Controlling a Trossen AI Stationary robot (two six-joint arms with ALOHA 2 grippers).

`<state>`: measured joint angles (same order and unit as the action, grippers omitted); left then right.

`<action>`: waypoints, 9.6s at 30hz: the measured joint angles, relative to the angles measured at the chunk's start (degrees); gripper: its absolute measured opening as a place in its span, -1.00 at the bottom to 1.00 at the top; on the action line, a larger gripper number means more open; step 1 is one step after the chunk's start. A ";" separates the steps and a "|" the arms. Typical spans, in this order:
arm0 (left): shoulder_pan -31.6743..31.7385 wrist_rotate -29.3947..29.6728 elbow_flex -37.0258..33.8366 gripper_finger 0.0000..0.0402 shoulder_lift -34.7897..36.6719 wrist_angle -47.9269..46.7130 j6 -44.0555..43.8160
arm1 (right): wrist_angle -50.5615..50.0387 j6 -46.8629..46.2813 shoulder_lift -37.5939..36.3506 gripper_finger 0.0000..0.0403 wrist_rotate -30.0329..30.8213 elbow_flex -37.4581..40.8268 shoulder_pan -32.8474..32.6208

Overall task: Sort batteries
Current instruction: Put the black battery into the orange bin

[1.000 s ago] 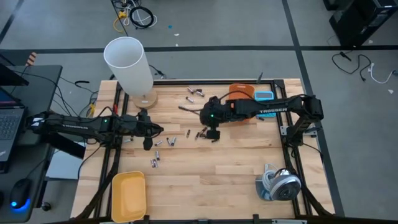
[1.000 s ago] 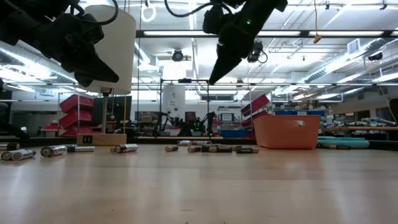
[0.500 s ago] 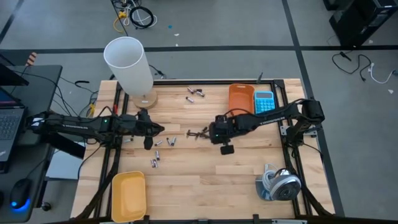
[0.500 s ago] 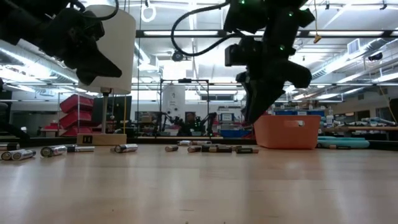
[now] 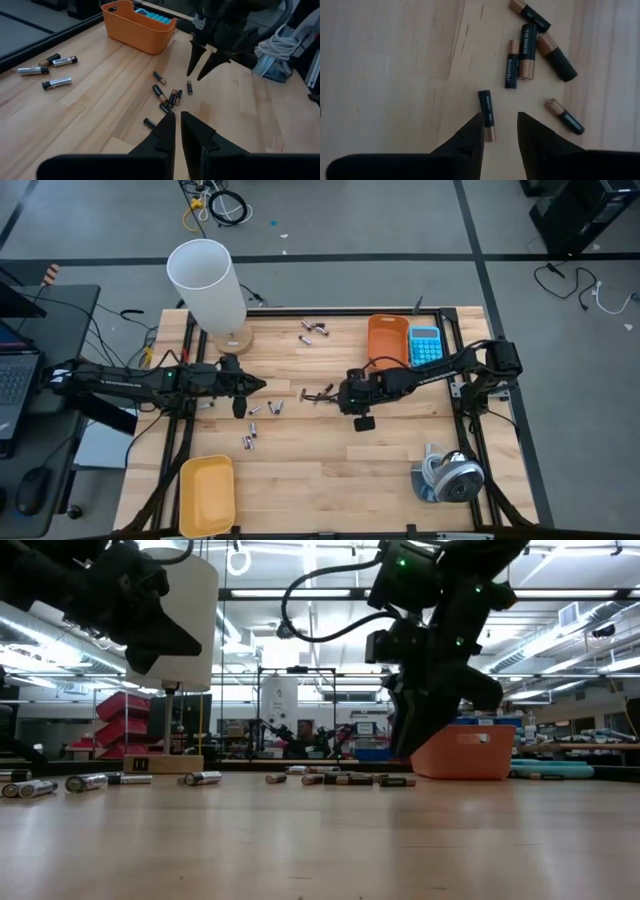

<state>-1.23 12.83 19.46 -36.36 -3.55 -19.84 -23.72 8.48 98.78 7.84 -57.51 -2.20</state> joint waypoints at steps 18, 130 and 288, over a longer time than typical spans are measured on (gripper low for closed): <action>0.02 2.52 0.00 -0.85 0.00 1.89 1.75 | 4.83 -4.48 0.82 -0.41 0.04 2.78 -0.09; 0.04 6.81 0.02 -0.85 -4.15 18.77 8.63 | -27.33 -43.42 -0.81 -0.96 13.15 -9.95 30.58; 0.00 1.08 0.00 -0.85 -4.31 6.36 -1.44 | 31.34 -7.95 3.27 -0.56 2.61 11.41 0.35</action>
<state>-1.23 13.91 19.46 -40.66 2.81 -21.28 7.62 0.53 102.06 10.44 -46.11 -1.85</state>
